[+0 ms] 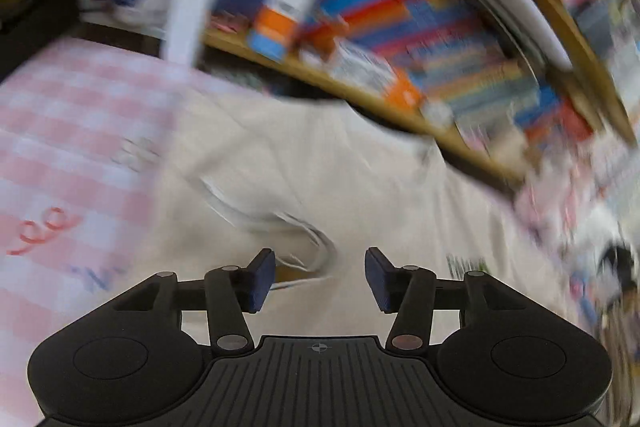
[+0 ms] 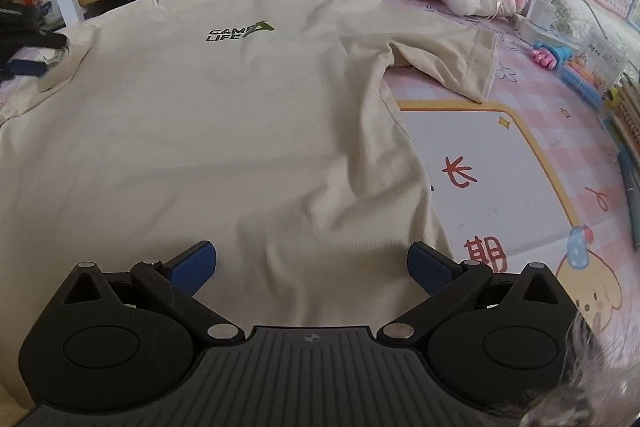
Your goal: Fold clothes
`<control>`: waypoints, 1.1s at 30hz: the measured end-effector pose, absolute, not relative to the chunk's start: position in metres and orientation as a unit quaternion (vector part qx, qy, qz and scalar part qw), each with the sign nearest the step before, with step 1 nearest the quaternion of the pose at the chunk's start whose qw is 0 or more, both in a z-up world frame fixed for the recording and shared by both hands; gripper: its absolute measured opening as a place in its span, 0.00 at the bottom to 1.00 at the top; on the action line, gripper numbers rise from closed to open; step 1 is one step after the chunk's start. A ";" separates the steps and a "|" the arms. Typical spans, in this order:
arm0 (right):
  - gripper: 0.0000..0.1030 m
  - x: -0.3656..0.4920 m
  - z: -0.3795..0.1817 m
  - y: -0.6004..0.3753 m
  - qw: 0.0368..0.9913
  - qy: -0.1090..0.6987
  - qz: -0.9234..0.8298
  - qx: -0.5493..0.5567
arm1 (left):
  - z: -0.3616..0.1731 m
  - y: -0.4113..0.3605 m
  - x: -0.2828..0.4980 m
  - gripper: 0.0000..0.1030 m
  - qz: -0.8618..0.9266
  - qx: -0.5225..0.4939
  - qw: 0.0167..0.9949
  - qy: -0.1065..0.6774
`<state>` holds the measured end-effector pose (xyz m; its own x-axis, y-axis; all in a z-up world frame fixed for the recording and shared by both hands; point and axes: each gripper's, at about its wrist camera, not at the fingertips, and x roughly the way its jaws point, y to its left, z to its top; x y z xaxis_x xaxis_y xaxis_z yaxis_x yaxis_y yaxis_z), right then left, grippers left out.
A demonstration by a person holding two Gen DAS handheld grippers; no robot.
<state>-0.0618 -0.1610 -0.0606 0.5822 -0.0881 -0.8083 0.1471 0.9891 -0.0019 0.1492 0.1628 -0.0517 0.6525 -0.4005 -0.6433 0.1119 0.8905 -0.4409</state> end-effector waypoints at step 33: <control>1.00 -0.060 -0.064 -0.162 0.896 0.437 -0.071 0.039 | -0.064 0.167 0.159 0.48 -0.167 -0.164 0.862 0.449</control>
<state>-0.0598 -0.1617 -0.0643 0.6074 -0.0938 -0.7888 0.1616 0.9868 0.0071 0.1589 0.1671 -0.0641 0.5408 -0.4353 -0.7198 0.1412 0.8905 -0.4325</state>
